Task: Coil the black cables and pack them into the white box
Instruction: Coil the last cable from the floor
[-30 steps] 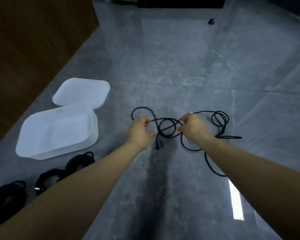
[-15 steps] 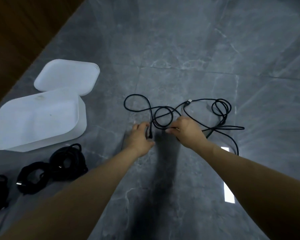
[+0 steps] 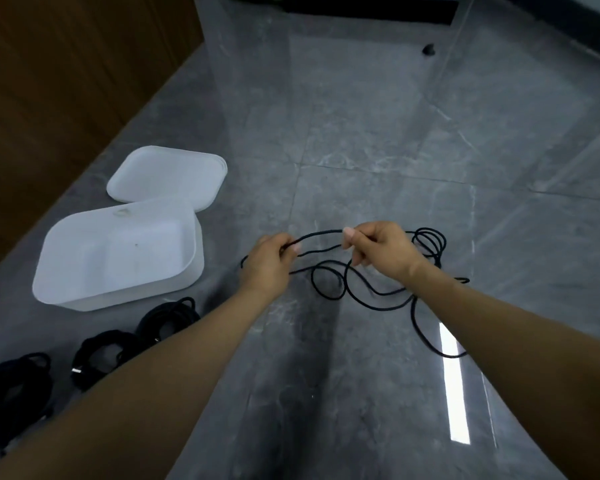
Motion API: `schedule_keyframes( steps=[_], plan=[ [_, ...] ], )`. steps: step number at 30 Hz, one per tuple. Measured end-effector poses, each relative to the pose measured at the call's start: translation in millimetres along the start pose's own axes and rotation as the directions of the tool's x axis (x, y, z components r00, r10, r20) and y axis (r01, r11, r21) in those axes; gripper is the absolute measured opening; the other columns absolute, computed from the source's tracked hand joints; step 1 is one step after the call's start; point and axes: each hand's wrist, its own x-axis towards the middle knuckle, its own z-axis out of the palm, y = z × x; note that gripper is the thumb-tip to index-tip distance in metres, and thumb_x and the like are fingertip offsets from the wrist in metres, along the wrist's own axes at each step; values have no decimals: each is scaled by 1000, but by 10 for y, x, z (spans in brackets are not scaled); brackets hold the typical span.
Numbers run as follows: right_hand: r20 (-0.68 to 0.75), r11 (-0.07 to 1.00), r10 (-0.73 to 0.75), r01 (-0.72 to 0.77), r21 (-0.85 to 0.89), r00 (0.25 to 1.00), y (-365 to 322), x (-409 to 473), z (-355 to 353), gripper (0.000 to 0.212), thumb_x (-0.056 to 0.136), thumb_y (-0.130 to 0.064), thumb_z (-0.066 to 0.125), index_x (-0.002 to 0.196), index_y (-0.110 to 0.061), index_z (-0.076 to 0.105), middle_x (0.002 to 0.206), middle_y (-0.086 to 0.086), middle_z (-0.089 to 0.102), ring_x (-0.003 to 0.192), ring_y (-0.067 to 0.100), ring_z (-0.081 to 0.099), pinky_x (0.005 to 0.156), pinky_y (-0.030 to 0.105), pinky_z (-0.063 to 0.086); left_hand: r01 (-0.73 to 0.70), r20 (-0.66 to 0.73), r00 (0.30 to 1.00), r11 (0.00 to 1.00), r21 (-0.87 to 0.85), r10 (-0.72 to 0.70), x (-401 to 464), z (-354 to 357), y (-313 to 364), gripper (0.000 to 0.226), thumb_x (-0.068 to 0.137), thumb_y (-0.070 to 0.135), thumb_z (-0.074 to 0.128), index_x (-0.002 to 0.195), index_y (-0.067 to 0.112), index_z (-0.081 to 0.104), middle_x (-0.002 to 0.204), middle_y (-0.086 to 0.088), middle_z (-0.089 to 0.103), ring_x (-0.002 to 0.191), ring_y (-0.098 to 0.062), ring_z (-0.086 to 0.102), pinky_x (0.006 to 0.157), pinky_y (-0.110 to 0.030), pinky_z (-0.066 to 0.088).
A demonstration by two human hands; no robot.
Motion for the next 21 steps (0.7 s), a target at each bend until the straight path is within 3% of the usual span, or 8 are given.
schedule_keyframes(
  steps=[3,5,9,12,16,19,21],
  plan=[
    [-19,998,56,-57,-38,998,-127,-26,41,35,96,-36,49,71,-16,64,51,3,59,44,9,53,57,21,43,21,-51,998,998,-63,-24,-31,-189,41,17,94,27,55,78,23,57,71,1,57,71,-21,58,65,-33,46],
    [-81,996,82,-85,-33,993,-230,-17,70,37,97,-38,47,74,-13,63,50,3,58,45,13,51,57,24,43,15,-65,998,991,-131,-23,-41,-291,63,10,94,18,56,93,13,65,69,3,58,73,-22,62,69,-32,49],
    [-134,995,98,-101,-14,986,-391,-47,65,37,97,-36,46,74,-12,61,52,5,57,40,8,49,54,22,42,70,-90,991,949,-307,-102,-44,-468,43,25,95,9,52,118,7,61,71,4,53,72,-18,61,74,-27,50],
    [21,991,80,-77,-111,997,-461,-114,69,34,97,-32,47,78,-10,64,57,4,59,45,6,51,57,18,45,123,-77,984,919,-374,-163,-44,-554,-2,19,96,8,50,109,4,63,74,-1,59,64,-8,58,73,-27,50],
    [234,974,78,-23,-226,969,-569,-167,179,29,95,-29,52,93,-9,72,66,-3,63,56,1,54,64,14,47,191,-7,974,838,-512,-226,-67,-547,-20,18,98,12,47,108,5,60,74,0,59,67,-7,58,81,-30,50],
    [324,966,55,32,-257,944,-615,-205,309,25,92,-24,59,93,-4,73,78,0,70,63,-4,57,66,9,46,119,13,991,838,-532,-132,-92,-535,49,18,96,10,50,110,3,60,81,2,59,76,-9,58,73,-12,46],
    [382,967,70,31,-253,922,-643,-230,370,24,90,-20,62,94,1,73,71,-11,69,63,-9,58,67,5,45,70,24,997,841,-536,-67,-111,-531,105,14,95,9,53,106,7,61,90,1,60,86,-12,57,70,-4,44]
  ],
)
